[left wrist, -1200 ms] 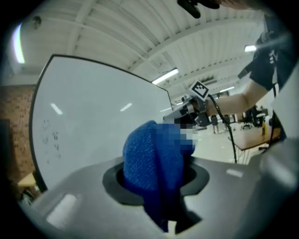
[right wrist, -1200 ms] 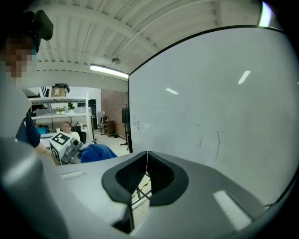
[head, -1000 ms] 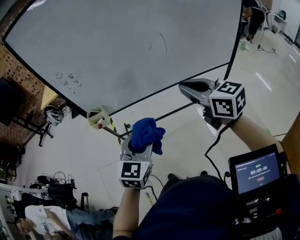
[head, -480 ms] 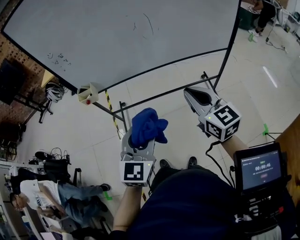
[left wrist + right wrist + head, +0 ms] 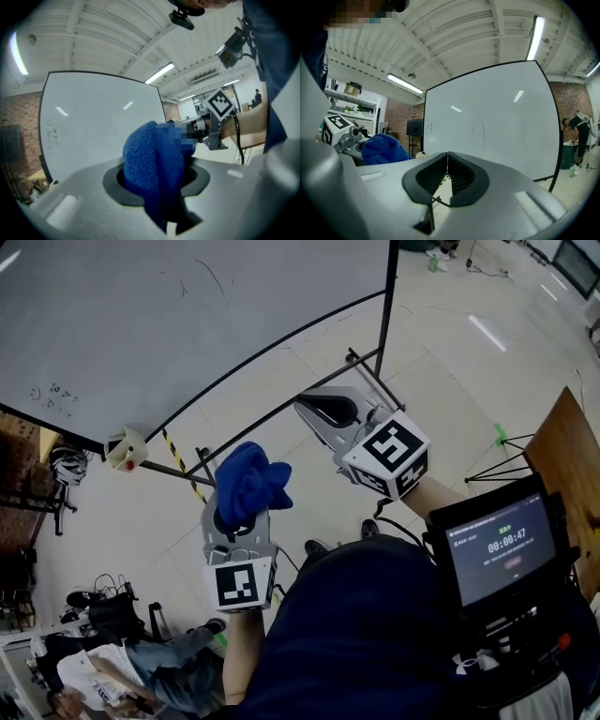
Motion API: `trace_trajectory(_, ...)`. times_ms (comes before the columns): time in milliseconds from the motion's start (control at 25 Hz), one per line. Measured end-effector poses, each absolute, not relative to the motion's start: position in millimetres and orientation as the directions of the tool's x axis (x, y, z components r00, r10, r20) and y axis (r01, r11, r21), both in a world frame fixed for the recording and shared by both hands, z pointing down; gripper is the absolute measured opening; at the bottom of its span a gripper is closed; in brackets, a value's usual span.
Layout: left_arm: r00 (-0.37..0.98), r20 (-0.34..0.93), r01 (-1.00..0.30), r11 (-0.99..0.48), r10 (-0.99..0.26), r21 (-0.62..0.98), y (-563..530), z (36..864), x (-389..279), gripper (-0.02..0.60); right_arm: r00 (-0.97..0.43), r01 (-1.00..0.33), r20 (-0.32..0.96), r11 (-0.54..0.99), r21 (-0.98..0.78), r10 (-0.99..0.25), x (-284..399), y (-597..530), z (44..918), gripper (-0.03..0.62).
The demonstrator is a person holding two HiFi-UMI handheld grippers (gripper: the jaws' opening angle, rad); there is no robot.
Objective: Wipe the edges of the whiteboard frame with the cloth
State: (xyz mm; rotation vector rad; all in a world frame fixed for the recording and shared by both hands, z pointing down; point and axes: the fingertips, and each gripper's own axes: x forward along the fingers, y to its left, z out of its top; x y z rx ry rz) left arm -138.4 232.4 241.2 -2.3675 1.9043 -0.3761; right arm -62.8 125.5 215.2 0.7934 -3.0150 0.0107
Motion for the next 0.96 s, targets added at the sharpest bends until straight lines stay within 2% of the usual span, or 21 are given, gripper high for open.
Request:
trace_trajectory(400, 0.238, 0.135, -0.941, -0.263, -0.962, -0.213, 227, 242, -140, 0.156, -0.860, -0.510, 0.005, 0.860, 0.004, -0.510, -61, 131, 208, 0.011)
trace_trajectory(960, 0.209, 0.153, -0.951, -0.237, -0.966, -0.199, 229, 244, -143, 0.156, -0.865, -0.502, 0.010, 0.865, 0.018, -0.502, -59, 128, 209, 0.011)
